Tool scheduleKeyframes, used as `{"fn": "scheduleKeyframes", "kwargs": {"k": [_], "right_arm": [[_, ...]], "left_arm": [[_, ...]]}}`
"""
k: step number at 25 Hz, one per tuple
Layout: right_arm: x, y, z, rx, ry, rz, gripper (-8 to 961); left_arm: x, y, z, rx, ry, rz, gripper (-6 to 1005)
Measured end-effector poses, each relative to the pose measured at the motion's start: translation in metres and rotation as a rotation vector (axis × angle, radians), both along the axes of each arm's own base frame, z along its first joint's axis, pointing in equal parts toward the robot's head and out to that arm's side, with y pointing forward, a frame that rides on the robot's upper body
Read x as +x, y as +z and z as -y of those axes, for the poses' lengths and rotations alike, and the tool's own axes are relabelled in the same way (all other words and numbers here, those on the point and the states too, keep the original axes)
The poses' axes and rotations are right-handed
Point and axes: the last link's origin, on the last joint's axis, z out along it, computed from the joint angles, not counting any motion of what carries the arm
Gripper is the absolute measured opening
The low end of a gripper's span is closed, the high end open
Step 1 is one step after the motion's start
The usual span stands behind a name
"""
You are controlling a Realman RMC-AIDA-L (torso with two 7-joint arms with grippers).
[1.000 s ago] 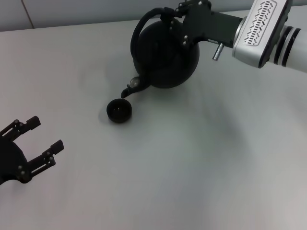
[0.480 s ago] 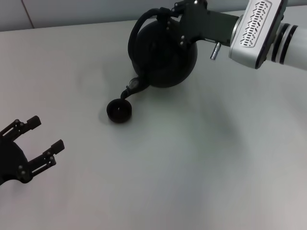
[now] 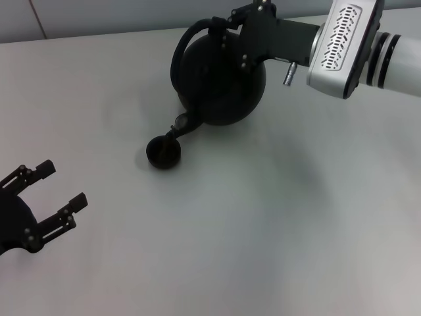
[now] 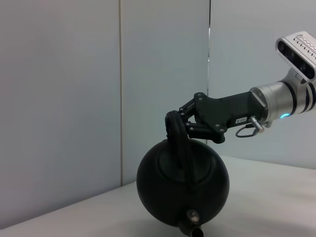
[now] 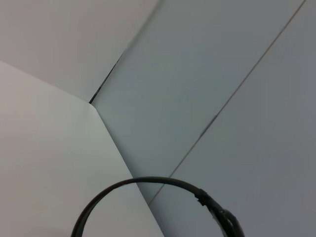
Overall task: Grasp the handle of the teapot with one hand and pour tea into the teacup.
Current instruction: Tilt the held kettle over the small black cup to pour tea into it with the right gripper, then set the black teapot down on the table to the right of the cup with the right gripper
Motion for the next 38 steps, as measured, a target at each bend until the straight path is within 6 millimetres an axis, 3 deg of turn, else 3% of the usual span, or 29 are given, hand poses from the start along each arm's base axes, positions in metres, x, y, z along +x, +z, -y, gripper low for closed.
{"fn": "scheduleKeyframes", "kwargs": {"k": [13,19,29,38], "right_arm": [[-0.002,0.002,-0.002,-0.001,-0.005,-0.006,78],[0.002,0.003,-0.001,-0.032,-0.086,-0.075,79],[0.03,0.023,0.007,-0.02,-0.342,-0.385,79],[0.062,0.017,0.039,-0.015,-0.449,-0.559,79]], "left_arm": [[0.0,0.001,0.0,0.009,0.003,0.006,792],[0.001,0.002,-0.001,0.012,0.0,0.008,792],[0.001,0.003,-0.003,0.019,0.0,0.011,792],[0.001,0.001,-0.001,0.011,0.004,0.023,792]]}}
